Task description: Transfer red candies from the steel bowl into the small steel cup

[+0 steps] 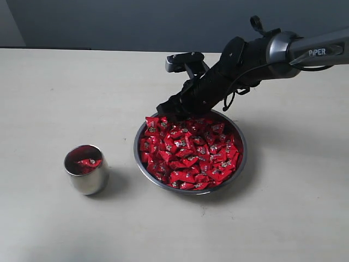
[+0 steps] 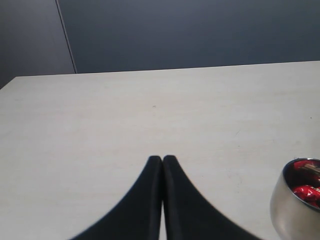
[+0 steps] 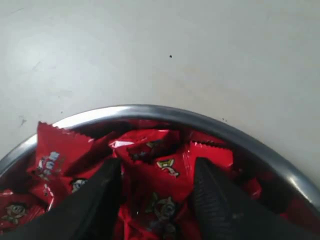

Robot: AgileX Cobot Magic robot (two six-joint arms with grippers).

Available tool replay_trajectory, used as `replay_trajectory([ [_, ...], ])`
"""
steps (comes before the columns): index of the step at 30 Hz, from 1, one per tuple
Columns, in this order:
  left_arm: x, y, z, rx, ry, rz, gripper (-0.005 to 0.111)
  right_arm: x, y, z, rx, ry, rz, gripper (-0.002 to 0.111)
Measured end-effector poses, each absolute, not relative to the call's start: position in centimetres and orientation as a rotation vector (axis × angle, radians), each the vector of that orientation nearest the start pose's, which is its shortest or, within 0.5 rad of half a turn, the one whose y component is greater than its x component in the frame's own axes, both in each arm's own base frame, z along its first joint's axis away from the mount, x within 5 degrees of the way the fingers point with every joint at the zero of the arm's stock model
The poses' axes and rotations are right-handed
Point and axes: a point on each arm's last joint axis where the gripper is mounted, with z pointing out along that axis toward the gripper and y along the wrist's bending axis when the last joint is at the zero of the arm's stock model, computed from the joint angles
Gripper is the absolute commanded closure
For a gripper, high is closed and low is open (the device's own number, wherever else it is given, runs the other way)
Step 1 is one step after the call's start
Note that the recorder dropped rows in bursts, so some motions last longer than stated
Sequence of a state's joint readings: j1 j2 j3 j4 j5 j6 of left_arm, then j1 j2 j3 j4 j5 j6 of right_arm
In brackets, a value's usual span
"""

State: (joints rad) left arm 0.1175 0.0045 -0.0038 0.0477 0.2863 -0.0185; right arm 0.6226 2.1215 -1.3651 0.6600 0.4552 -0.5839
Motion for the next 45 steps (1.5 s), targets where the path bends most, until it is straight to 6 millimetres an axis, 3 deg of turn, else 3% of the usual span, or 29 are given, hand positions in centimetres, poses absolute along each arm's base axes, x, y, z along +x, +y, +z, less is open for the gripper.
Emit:
replay_trajectory([
  [9, 5.43, 0.77, 18.83, -0.090, 1.769, 0.117, 0.106, 33.52, 27.38, 12.85, -0.909, 2.550, 0.601, 0.064],
  [16, 5.43, 0.77, 18.83, -0.090, 1.769, 0.117, 0.106, 33.43, 27.36, 12.82, -0.920, 2.556, 0.602, 0.085],
  [24, 5.43, 0.77, 18.83, -0.090, 1.769, 0.117, 0.106, 33.27, 27.22, 12.70, -0.966, 2.563, 0.584, 0.086],
  [27, 5.43, 0.77, 18.83, -0.090, 1.769, 0.117, 0.106, 33.27, 27.20, 12.69, -0.973, 2.561, 0.579, 0.095],
  [29, 5.43, 0.77, 18.83, -0.090, 1.769, 0.117, 0.106, 33.28, 27.19, 12.69, -0.975, 2.560, 0.577, 0.109],
  [45, 5.43, 0.77, 18.83, -0.090, 1.769, 0.117, 0.106, 33.28, 27.16, 12.89, -0.981, 2.553, 0.572, 0.109],
])
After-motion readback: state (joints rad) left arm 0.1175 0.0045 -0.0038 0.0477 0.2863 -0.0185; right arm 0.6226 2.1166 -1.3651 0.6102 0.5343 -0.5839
